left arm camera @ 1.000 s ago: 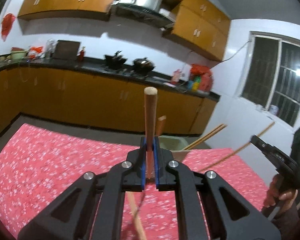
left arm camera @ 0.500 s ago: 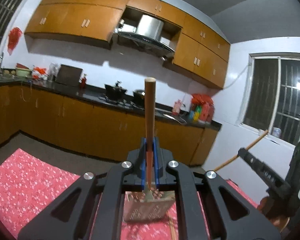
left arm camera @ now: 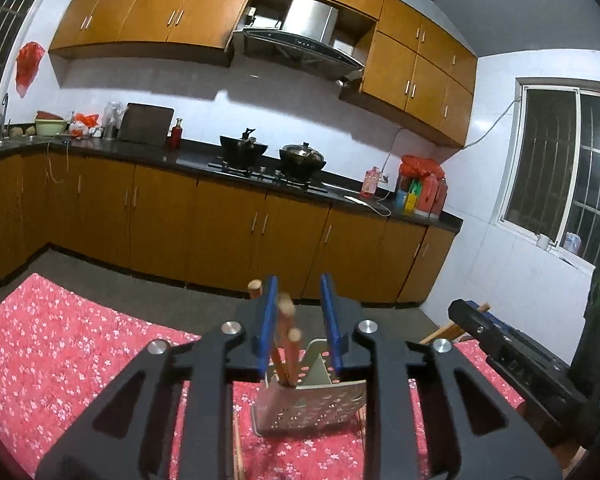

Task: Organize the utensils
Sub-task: 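Open the right gripper over the holder while the left gripper opens too, then move both grippers back down to the remaining chopsticks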

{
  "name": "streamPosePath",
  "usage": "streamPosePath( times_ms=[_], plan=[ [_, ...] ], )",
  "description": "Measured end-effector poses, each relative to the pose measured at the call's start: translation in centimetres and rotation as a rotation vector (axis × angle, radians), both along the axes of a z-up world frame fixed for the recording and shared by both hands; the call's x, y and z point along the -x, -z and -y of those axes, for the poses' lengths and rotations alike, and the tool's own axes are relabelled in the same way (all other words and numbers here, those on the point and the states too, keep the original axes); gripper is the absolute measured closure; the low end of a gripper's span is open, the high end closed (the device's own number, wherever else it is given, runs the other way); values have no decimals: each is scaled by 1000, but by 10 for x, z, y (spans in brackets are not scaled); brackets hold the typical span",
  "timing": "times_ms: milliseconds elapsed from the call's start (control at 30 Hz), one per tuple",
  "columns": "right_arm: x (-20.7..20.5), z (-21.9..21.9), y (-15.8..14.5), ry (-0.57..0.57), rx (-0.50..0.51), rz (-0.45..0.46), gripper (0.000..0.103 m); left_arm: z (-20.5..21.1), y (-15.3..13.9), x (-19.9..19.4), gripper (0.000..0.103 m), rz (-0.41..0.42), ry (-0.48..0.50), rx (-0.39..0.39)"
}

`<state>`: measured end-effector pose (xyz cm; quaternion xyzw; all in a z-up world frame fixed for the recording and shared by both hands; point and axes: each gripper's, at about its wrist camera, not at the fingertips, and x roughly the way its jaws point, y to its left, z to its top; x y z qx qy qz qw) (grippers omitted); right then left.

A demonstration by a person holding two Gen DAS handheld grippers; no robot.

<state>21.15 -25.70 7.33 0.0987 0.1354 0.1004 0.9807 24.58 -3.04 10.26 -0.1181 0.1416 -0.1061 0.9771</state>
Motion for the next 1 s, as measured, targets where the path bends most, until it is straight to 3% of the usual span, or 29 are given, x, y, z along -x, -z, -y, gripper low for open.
streamPosePath(
  times_ms=[300,400,500,567,700,767,867,1000],
  plan=[
    [34,23,-13,49,-38,64,70,-30,-6,25,73,20,-29,66],
    [46,40,-6,90,-48,48,70,-50,-1,40,73,8,-59,89],
    [43,53,17,136,-36,-47,70,-64,13,47,72,-36,-92,87],
    [32,59,42,153,-24,-157,70,-69,28,45,71,-90,-110,61],
    [8,56,108,122,-2,-419,70,-71,80,32,71,-277,-126,-15],
    [3,51,135,80,-8,-504,70,-68,110,24,71,-374,-129,-75],
    [1,39,163,22,-28,-584,75,-64,142,22,71,-462,-118,-113],
    [2,23,173,-24,-6,-601,77,-63,167,25,71,-519,-103,-132]
  ],
)
